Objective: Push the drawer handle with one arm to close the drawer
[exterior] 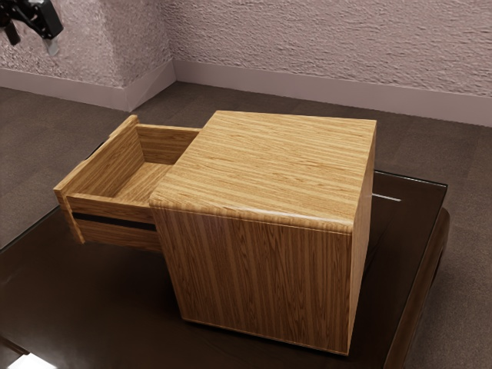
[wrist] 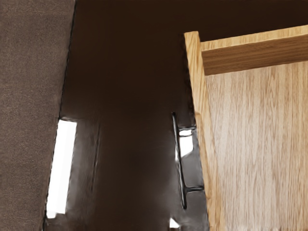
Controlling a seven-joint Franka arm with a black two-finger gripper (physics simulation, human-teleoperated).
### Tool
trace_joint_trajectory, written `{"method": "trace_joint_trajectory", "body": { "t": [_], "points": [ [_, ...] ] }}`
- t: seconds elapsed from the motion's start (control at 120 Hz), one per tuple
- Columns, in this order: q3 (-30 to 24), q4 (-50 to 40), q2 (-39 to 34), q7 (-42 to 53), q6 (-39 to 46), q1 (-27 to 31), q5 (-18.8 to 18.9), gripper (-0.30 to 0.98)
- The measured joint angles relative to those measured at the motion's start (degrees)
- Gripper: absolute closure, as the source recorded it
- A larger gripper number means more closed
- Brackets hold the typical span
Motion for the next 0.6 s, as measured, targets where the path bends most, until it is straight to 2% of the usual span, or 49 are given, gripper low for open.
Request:
{"method": "trace_joint_trajectory", "body": {
  "t": [0.067,0.217,0.417,0.5,0.6],
  "points": [
    [-0.3,0.0,0.0,2.2,-1.4,1.1,0.5,0.0],
    [-0.3,-5.8,0.8,6.4,-4.2,-3.2,0.5,0.0],
    [-0.2,-16.3,-0.2,10.2,-3.7,-2.2,0.9,0.48],
    [-0.4,-19.8,-3.2,11.6,-3.1,-0.3,2.5,0.6],
    [-0.4,-22.1,-6.8,13.1,-2.8,0.0,4.6,0.68]
  ]
}}
